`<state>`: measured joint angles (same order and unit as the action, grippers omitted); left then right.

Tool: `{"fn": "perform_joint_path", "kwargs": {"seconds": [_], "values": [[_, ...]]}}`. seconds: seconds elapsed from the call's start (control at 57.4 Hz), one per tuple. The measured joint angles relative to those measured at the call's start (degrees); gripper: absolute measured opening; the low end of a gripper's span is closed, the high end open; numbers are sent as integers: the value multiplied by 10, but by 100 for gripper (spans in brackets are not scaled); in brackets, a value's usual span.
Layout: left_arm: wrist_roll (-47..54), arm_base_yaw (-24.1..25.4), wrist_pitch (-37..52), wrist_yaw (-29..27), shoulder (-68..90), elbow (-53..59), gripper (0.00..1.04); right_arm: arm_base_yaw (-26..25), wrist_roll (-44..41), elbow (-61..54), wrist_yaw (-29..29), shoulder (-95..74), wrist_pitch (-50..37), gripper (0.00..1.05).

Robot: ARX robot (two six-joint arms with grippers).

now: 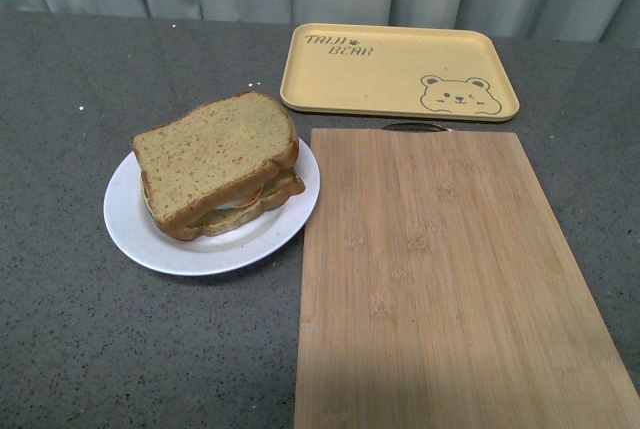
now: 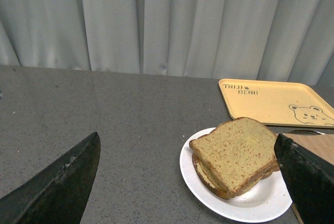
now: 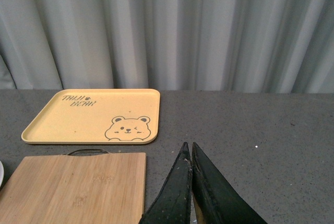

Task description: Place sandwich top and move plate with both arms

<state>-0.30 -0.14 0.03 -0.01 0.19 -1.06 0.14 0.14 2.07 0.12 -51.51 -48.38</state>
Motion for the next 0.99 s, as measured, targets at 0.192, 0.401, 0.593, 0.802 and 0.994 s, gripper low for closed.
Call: {"fn": "perform_joint_path", "kwargs": {"seconds": [0.192, 0.401, 0.593, 0.802, 0.994], "values": [[0, 0, 0, 0, 0, 0, 98, 0, 0, -13, 0, 87, 73, 1], [0, 0, 0, 0, 0, 0, 98, 0, 0, -18, -1, 195, 168, 1], [0, 0, 0, 0, 0, 0, 98, 0, 0, -18, 0, 252, 222, 1], [0, 0, 0, 0, 0, 0, 98, 0, 0, -18, -1, 306, 273, 1], [0, 0, 0, 0, 0, 0, 98, 0, 0, -18, -1, 351, 318, 1]]}}
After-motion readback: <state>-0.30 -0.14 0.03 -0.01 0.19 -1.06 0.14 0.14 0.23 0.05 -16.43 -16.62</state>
